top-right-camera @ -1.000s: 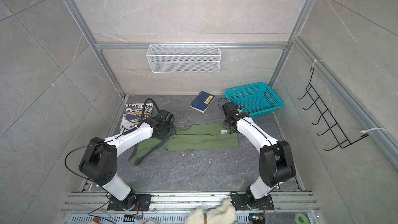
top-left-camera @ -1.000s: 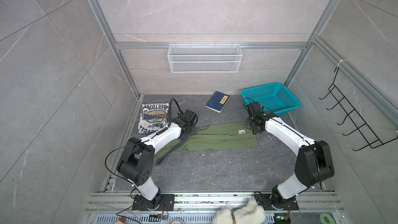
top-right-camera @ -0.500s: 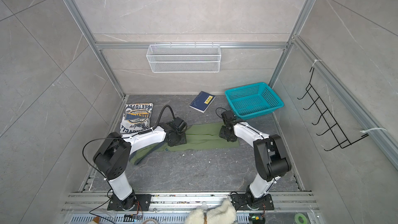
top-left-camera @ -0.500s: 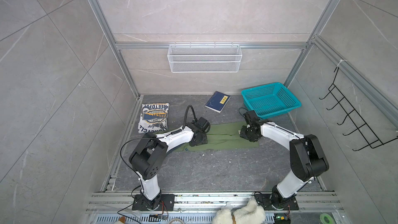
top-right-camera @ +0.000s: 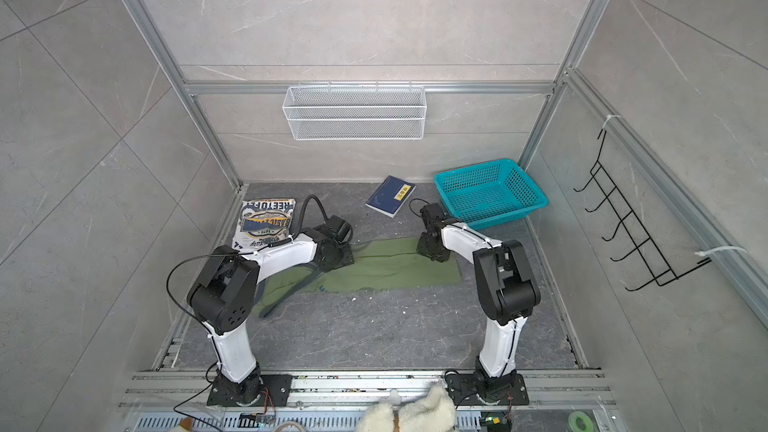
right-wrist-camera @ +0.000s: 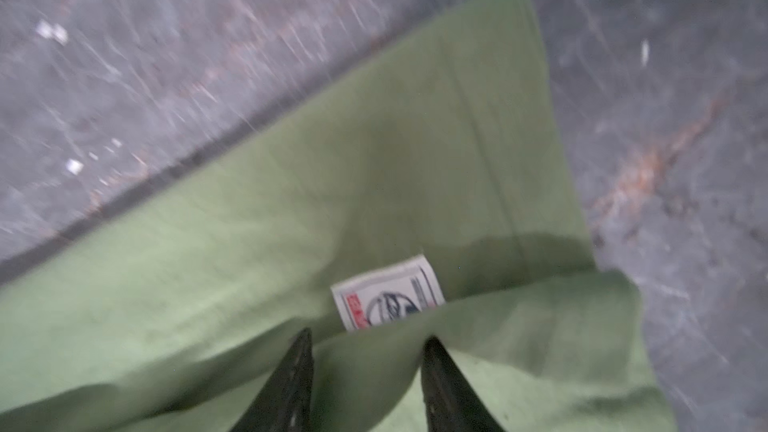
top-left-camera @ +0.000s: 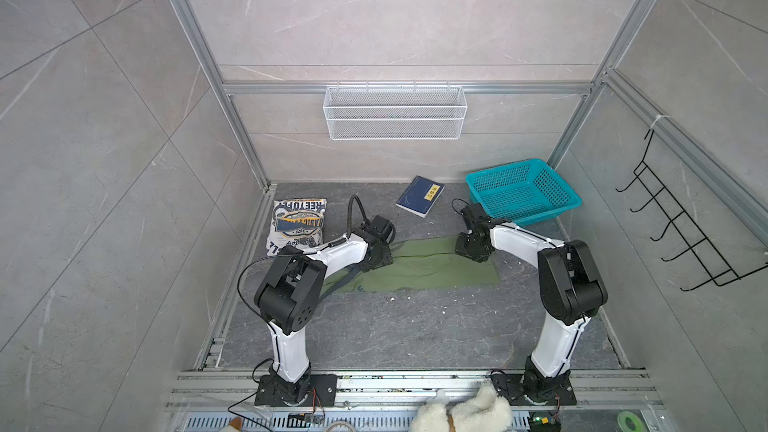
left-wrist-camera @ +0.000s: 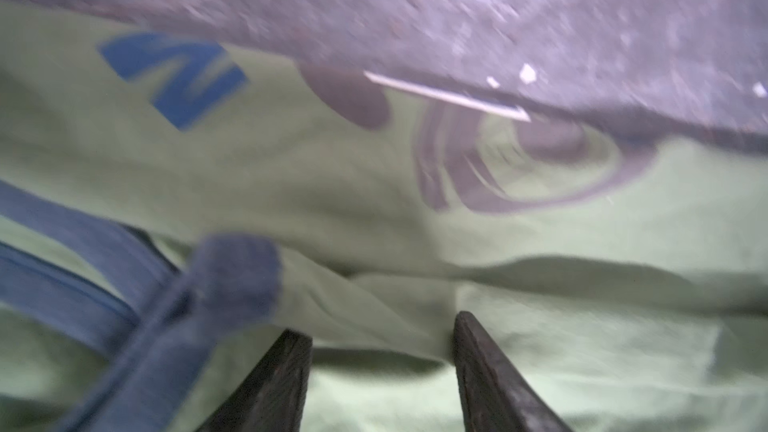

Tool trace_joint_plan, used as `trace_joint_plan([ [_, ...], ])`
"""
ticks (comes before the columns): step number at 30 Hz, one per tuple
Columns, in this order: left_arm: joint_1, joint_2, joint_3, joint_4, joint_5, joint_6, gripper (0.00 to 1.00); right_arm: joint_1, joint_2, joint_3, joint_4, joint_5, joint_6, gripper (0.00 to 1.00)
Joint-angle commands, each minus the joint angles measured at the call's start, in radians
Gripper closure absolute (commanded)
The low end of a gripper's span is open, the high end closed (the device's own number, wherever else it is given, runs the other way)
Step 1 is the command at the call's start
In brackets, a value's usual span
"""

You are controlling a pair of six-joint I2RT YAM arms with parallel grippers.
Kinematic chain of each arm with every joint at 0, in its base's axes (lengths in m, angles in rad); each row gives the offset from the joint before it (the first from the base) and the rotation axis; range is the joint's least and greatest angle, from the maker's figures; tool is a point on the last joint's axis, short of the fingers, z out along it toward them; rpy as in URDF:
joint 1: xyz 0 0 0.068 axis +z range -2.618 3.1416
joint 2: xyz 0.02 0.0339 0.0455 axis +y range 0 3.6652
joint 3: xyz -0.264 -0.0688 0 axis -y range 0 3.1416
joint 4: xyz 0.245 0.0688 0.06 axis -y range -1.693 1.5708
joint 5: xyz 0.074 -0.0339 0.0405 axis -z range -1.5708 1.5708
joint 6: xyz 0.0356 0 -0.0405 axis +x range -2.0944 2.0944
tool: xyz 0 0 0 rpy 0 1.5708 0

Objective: Fold and stack the tank tops

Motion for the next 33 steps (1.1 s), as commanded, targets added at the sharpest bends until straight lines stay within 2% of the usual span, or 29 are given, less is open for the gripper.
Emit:
trace_joint_plan([
  [1, 0.042, 0.022, 0.016, 0.009, -0.017, 0.003, 0.42, -0.002, 0.057, 0.08, -0.005, 0.023, -0.02, 0.55],
  [5, 0.086, 0.029, 0.03, 0.002, 0.002, 0.021, 0.42, -0.002, 0.116, 0.188, -0.059, 0.05, -0.045, 0.56],
  [9, 0.093, -0.018, 0.054, -0.043, -0.024, 0.05, 0.41, -0.002, 0.039, 0.215, -0.11, 0.097, -0.075, 0.55],
  [13, 0.092, -0.074, 0.049, -0.071, -0.035, 0.059, 0.39, -0.002, -0.071, 0.151, -0.126, 0.117, -0.088, 0.54],
  [22, 0.098, -0.141, 0.026, -0.111, -0.065, 0.062, 0.38, 0.029, -0.249, -0.08, -0.071, -0.016, -0.086, 0.53],
  [24, 0.094, -0.201, -0.016, -0.127, -0.083, 0.066, 0.37, 0.051, -0.27, -0.105, -0.082, -0.018, -0.092, 0.53],
  [28, 0.116, -0.411, -0.174, -0.188, -0.122, 0.059, 0.36, 0.059, -0.314, -0.169, -0.081, -0.032, -0.095, 0.53],
  [31, 0.204, -0.578, -0.315, -0.222, -0.068, 0.032, 0.36, 0.059, -0.335, -0.207, -0.072, -0.023, -0.092, 0.52],
  [33, 0.261, -0.684, -0.383, -0.281, -0.087, -0.004, 0.36, 0.058, -0.341, -0.224, -0.06, -0.017, -0.086, 0.52],
])
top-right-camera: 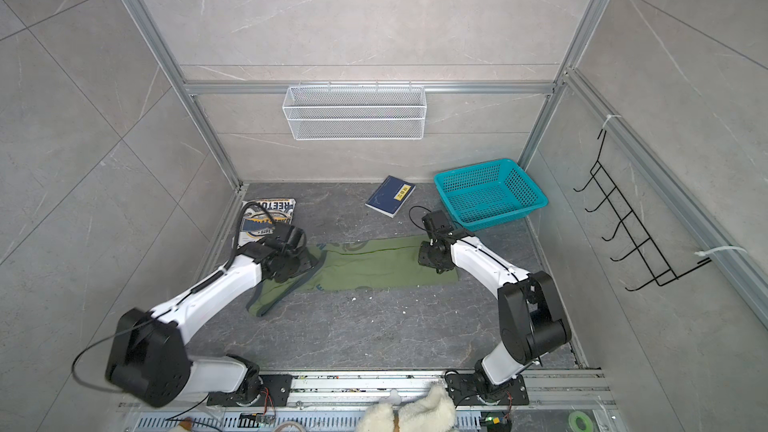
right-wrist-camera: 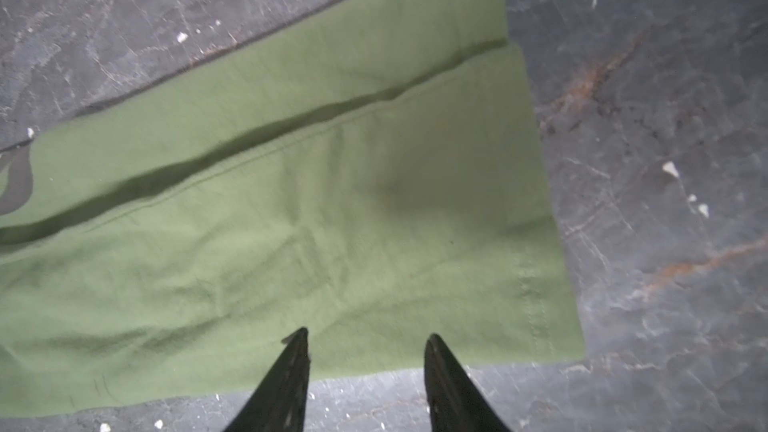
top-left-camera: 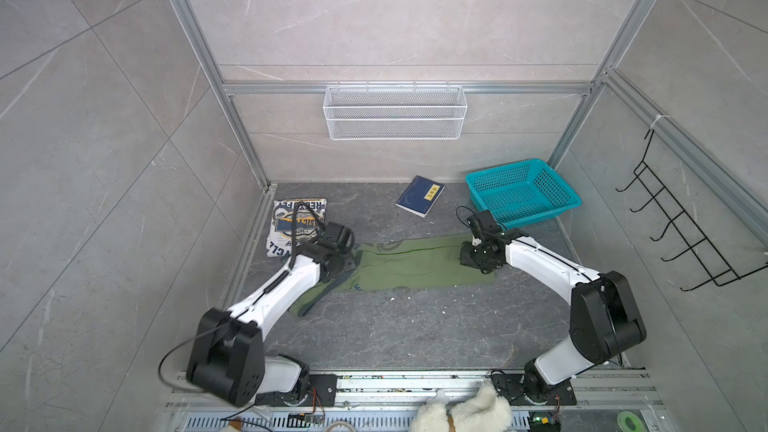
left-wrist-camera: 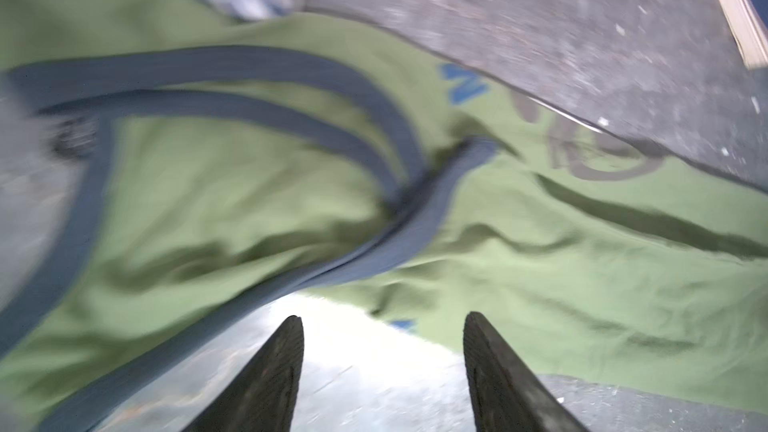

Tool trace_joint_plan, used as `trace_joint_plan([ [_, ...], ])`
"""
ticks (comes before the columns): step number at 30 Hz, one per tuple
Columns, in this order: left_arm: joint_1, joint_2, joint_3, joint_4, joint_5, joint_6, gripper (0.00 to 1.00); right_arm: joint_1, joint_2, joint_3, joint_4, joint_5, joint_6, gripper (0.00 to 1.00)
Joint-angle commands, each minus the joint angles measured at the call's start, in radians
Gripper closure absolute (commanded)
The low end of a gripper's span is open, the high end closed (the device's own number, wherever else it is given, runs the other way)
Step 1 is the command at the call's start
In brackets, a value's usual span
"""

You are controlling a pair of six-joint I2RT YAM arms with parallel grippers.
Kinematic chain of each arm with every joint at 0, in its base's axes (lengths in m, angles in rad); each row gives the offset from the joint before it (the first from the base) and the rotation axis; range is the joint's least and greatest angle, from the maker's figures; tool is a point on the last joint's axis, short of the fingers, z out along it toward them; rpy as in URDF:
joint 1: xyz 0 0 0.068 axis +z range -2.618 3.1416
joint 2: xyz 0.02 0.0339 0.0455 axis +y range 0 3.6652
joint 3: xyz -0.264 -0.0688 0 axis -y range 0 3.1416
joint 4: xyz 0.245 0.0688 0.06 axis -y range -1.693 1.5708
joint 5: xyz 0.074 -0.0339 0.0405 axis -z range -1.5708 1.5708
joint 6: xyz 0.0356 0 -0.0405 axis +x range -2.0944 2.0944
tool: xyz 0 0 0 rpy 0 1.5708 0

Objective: Fold and stack the tank tops

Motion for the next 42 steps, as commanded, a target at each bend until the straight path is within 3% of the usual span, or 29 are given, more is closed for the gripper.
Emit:
trace_joint_plan([
  [1, 0.079, -0.162, -0.097, -0.127, -0.03, -0.057, 0.35, -0.002, -0.032, -0.029, 0.007, 0.016, -0.001, 0.52],
  [5, 0.21, -0.33, -0.209, -0.14, -0.005, -0.105, 0.35, -0.018, -0.045, -0.033, 0.012, 0.035, 0.013, 0.51],
  [10, 0.396, -0.323, -0.305, -0.052, 0.184, -0.111, 0.35, -0.05, -0.095, -0.048, 0.023, 0.024, 0.01, 0.49],
  [19, 0.423, -0.229, -0.385, 0.068, 0.206, -0.152, 0.38, -0.075, -0.136, -0.091, 0.046, -0.018, 0.0, 0.47],
  [25, 0.429, -0.244, -0.383, 0.019, 0.192, -0.155, 0.46, -0.08, -0.127, -0.095, 0.054, -0.033, 0.0, 0.47],
  [30, 0.429, -0.364, -0.44, -0.032, 0.176, -0.193, 0.38, -0.081, -0.118, -0.1, 0.062, -0.039, 0.007, 0.47],
  [34, 0.428, -0.363, -0.48, 0.014, 0.197, -0.207, 0.37, -0.08, -0.112, -0.095, 0.06, -0.044, 0.009, 0.47],
  [42, 0.428, -0.268, -0.451, 0.094, 0.172, -0.162, 0.67, -0.084, -0.125, -0.09, 0.042, -0.032, 0.003, 0.47],
])
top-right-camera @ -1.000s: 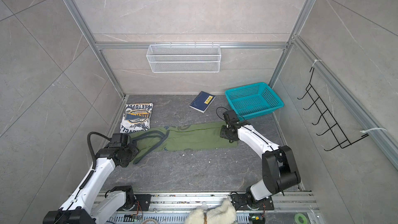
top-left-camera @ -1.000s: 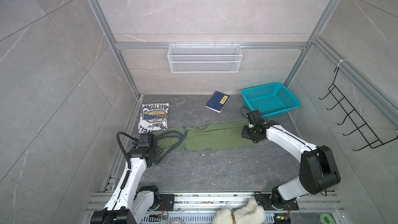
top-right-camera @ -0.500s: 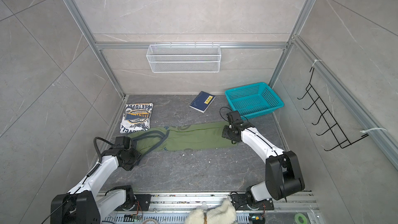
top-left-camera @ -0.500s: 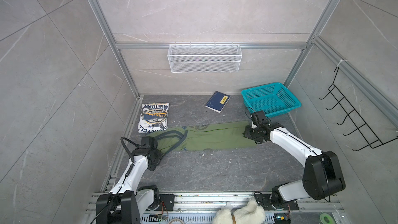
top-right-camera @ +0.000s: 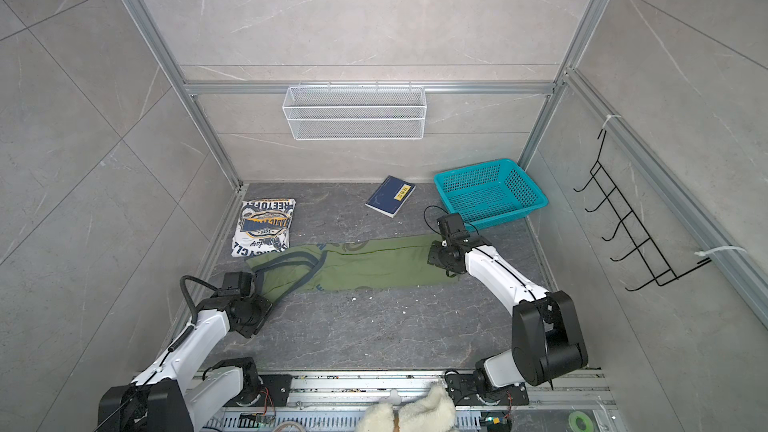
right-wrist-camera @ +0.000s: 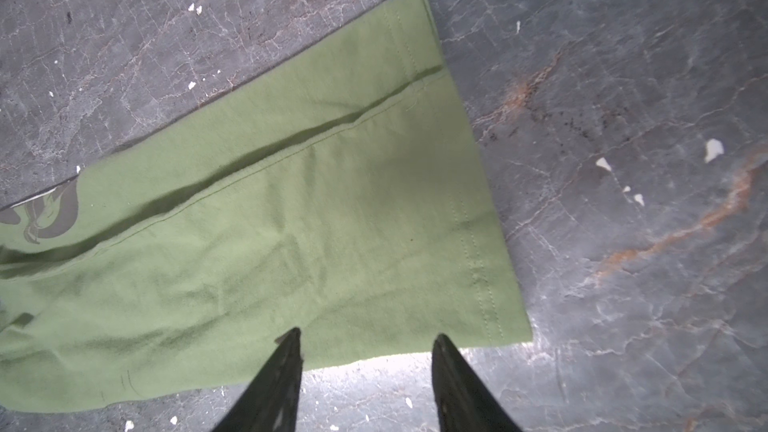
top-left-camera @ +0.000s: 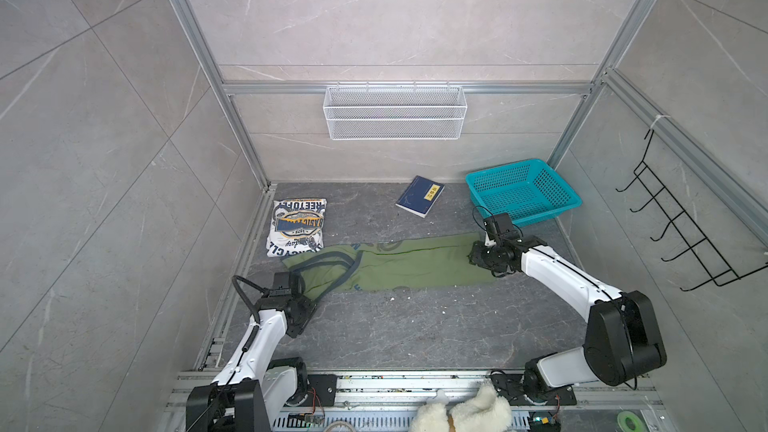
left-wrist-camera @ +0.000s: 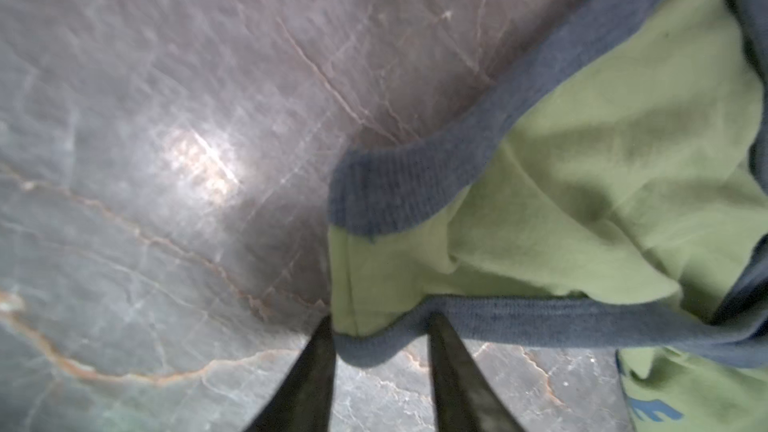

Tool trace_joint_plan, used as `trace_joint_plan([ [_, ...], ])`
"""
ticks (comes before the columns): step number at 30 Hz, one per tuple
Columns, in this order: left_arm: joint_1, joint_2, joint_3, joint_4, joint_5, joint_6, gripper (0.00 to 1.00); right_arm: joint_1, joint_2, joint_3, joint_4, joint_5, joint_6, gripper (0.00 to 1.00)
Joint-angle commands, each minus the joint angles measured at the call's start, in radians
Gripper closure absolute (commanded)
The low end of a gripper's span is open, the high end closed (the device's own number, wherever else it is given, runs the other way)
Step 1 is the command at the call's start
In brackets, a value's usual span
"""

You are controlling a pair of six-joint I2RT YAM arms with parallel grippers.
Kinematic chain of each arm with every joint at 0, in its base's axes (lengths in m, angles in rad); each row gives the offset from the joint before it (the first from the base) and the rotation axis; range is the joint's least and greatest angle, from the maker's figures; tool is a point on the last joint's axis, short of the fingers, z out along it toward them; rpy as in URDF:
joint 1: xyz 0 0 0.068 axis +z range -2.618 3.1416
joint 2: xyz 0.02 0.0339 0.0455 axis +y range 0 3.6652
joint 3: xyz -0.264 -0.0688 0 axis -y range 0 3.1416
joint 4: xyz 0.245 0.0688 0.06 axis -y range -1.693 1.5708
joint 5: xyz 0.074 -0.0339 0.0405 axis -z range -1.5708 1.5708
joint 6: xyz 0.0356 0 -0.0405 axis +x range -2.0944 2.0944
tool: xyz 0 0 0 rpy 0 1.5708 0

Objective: Fold and stack the tank tops

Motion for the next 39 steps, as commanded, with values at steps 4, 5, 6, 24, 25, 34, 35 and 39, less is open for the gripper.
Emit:
trace_joint_plan([
  [4, 0.005, 0.051, 0.075, 0.049, -0.06, 0.053, 0.76, -0.013, 0.001, -0.001, -0.019, 0.01, -0.003, 0.47],
  [5, 0.005, 0.067, 0.087, 0.058, -0.066, 0.062, 0.79, -0.015, 0.004, -0.001, -0.019, 0.01, -0.003, 0.47],
  [6, 0.006, 0.078, 0.103, 0.064, -0.069, 0.073, 0.82, -0.016, 0.009, 0.001, -0.019, 0.01, -0.005, 0.47],
  [24, 0.194, 0.268, 0.346, 0.109, 0.059, 0.076, 1.0, 0.019, 0.237, 0.04, -0.033, 0.049, 0.004, 0.48],
  [25, 0.205, 0.283, 0.349, 0.116, 0.073, 0.069, 1.0, 0.019, 0.25, 0.043, -0.033, 0.055, 0.006, 0.48],
  [34, 0.284, 0.362, 0.374, 0.143, 0.191, 0.061, 0.8, 0.019, 0.316, 0.05, -0.046, 0.139, 0.028, 0.48],
  [35, 0.287, 0.358, 0.386, 0.131, 0.187, 0.075, 0.72, 0.019, 0.315, 0.049, -0.042, 0.137, 0.028, 0.49],
  [39, 0.291, 0.32, 0.394, 0.133, 0.155, 0.082, 0.55, 0.019, 0.303, 0.041, -0.027, 0.131, 0.029, 0.49],
])
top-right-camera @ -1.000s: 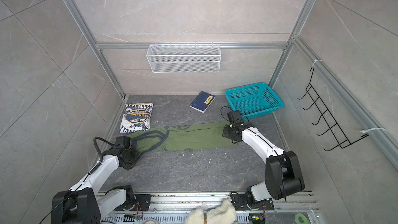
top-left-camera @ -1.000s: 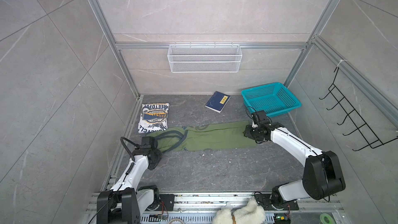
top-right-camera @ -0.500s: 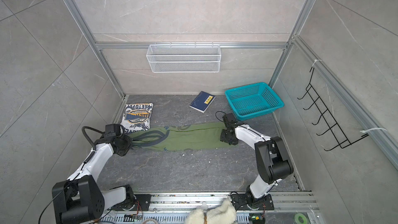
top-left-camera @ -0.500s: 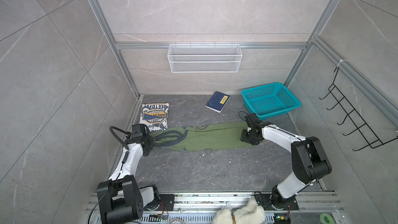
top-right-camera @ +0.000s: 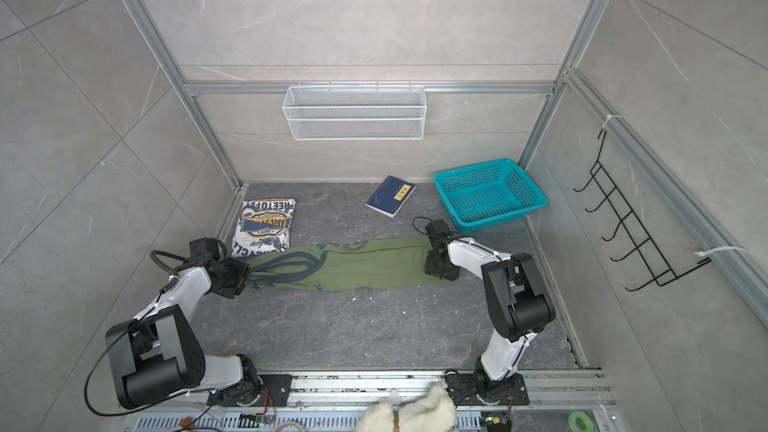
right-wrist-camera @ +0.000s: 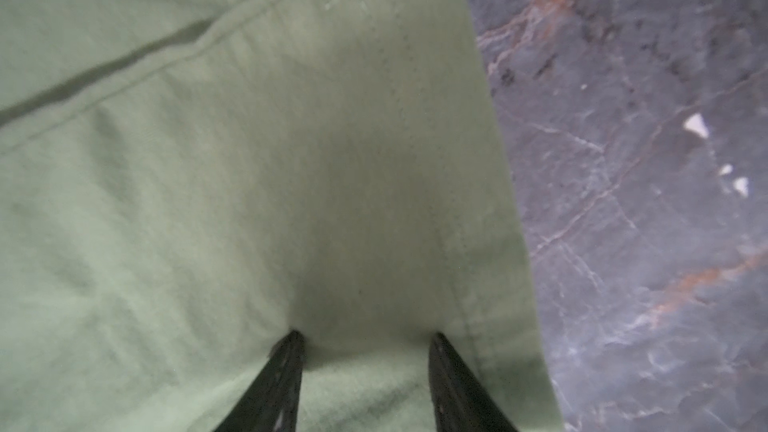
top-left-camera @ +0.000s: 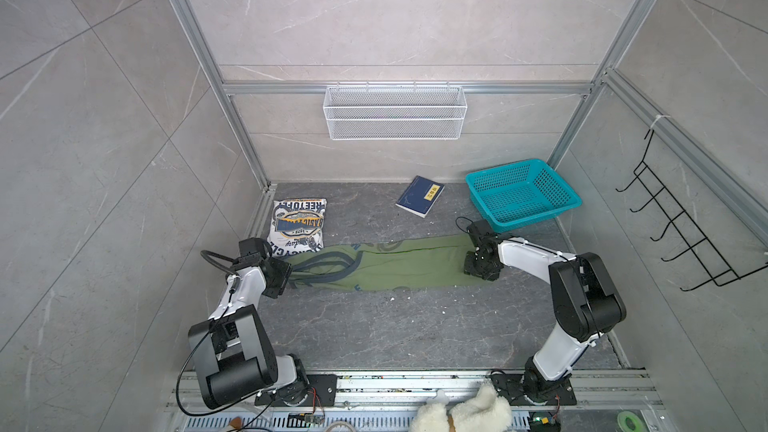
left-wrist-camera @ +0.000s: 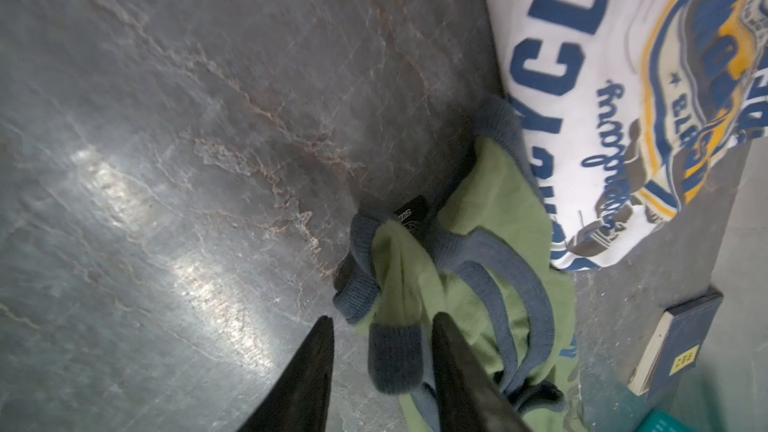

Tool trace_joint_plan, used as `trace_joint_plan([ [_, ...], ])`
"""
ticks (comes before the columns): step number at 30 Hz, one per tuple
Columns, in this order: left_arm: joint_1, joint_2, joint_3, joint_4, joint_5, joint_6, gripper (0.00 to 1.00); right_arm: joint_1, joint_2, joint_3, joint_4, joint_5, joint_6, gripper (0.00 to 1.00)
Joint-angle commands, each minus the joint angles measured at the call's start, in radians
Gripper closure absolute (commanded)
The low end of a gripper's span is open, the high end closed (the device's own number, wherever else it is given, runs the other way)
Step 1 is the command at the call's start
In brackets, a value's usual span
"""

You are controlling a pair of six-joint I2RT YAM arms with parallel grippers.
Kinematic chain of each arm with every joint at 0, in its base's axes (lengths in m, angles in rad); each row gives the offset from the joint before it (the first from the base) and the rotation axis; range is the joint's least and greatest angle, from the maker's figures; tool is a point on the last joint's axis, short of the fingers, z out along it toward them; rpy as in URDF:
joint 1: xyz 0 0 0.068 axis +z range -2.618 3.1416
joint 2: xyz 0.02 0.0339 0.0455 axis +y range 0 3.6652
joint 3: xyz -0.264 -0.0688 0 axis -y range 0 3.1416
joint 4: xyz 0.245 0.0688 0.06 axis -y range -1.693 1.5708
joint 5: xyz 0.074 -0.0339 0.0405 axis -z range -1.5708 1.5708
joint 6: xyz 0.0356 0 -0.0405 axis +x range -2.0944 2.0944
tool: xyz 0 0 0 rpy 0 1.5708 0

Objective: Fold and stack the tank tops

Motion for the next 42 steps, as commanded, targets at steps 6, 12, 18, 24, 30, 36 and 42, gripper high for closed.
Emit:
trace_joint_plan([
  [6, 0.001, -0.024, 0.088, -0.04, 0.025, 0.046, 0.52, 0.0, -0.008, -0.013, -0.003, 0.031, 0.009, 0.49],
  [12, -0.127, -0.257, 0.044, -0.207, -0.191, 0.132, 0.35, 0.0, -0.01, -0.026, 0.015, 0.0, 0.01, 0.49],
  [18, -0.268, -0.228, 0.013, -0.277, -0.33, 0.105, 0.28, 0.0, -0.015, -0.026, 0.02, -0.012, 0.009, 0.49],
  [24, -0.264, -0.089, 0.046, -0.182, -0.307, 0.064, 0.28, -0.002, -0.029, -0.037, 0.026, -0.019, 0.006, 0.49],
  [30, -0.26, 0.032, 0.108, -0.15, -0.344, 0.036, 0.29, -0.002, -0.04, -0.049, 0.033, -0.032, 0.003, 0.49],
  [36, -0.242, 0.105, 0.135, -0.129, -0.363, 0.027, 0.38, -0.003, -0.04, -0.049, 0.038, -0.043, 0.002, 0.49],
  [42, -0.222, 0.136, 0.145, -0.123, -0.35, 0.033, 0.63, -0.004, -0.041, -0.052, 0.04, -0.048, 0.003, 0.49],
])
